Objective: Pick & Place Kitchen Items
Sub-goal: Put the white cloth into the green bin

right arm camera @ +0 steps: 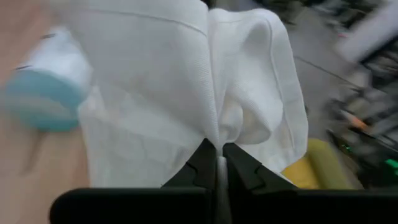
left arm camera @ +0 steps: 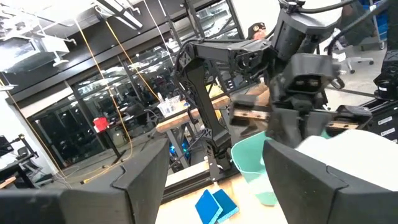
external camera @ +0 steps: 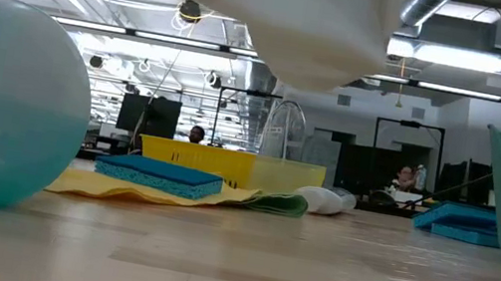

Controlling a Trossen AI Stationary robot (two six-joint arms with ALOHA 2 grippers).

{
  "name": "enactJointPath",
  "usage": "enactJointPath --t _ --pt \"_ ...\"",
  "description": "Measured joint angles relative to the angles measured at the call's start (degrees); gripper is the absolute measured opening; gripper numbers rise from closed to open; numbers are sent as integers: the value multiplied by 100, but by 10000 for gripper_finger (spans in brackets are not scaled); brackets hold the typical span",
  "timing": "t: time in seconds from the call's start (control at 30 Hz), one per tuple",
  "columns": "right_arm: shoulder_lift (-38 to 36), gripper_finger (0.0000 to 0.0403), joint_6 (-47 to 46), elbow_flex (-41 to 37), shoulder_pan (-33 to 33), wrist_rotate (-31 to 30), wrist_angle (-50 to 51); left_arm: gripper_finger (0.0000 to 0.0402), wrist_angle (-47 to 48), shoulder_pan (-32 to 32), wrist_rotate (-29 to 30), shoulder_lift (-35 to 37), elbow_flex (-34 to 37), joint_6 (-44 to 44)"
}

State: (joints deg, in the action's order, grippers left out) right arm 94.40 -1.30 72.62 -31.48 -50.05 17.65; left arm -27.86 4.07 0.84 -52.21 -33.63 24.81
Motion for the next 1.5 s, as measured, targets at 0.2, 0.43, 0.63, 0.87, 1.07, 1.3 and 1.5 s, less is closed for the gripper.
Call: enactJointPath --t 0.2,0.43,0.63,0.87,1.07,1.3,1.5 --pt "-492 5 -1341 9 -47 -836 975 254 41 1 0 0 0 0" --pt "-1064 5 -3612 6 -383 -1265 2912 254 90 1 0 0 0 1" --pt "-1403 5 -5569 6 -878 -1134 4271 254 90 0 2 0 0 1" --pt "-1421 5 -6510 6 -1392 -580 4766 254 85 1 0 0 0 1" --pt "-1421 5 -7503 6 -1648 -216 5319 254 85 1 1 0 0 4" --pt "-1421 5 -8300 6 -2033 86 5680 254 85 1 2 0 0 220" --pt "-1421 5 -9032 6 -2393 361 5994 254 83 0 2 0 0 228"
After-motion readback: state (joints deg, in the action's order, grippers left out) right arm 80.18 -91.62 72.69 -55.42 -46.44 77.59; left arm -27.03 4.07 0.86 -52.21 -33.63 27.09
